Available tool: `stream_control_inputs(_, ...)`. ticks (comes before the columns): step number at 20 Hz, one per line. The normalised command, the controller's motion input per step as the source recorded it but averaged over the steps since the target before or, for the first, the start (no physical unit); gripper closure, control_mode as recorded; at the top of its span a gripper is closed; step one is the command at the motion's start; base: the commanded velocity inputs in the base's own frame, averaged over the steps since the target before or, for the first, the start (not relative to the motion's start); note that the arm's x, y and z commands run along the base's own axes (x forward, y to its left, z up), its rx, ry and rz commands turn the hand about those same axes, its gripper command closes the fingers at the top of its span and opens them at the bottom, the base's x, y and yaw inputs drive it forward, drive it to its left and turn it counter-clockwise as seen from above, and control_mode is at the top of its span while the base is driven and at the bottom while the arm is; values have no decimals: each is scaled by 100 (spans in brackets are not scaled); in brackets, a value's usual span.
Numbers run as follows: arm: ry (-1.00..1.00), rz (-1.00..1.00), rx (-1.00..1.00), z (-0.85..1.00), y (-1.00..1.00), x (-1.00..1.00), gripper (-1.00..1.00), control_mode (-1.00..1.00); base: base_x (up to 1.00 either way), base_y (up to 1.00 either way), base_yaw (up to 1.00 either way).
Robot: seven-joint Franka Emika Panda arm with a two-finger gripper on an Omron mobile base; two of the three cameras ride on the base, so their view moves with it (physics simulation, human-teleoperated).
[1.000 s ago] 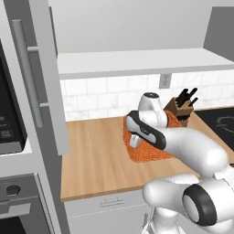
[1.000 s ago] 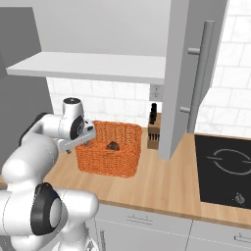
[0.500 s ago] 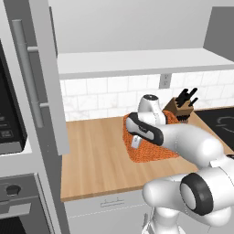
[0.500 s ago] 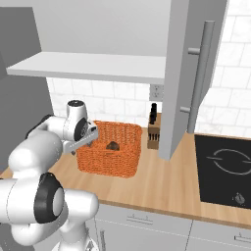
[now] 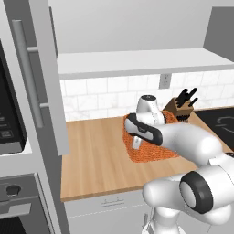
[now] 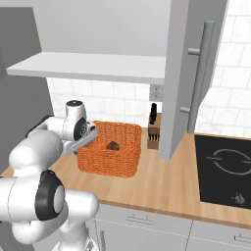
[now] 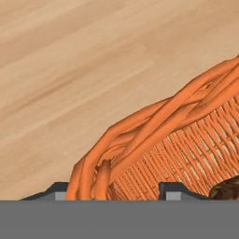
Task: Open the cabinet, pick up the bread from the cabinet and place it in the basket. Then move the basket to the dining counter.
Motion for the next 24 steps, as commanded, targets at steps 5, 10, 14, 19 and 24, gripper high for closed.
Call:
stream_control_inputs(5, -2, 8, -3, -21, -22, -20, 100, -100, 0, 0, 0)
stream_control_inputs(10, -11, 9, -6, 53, -1, -43, 100, -100, 0, 0, 0)
stream_control_inputs(14, -7, 16, -10, 99, 0, -51, 100, -100, 0, 0, 0)
stream_control_inputs(19, 3, 13, -9, 72, 0, -78, 100, -100, 0, 0, 0)
stream_control_inputs(24, 8, 2, -7, 47, 1, -7, 100, -100, 0, 0, 0)
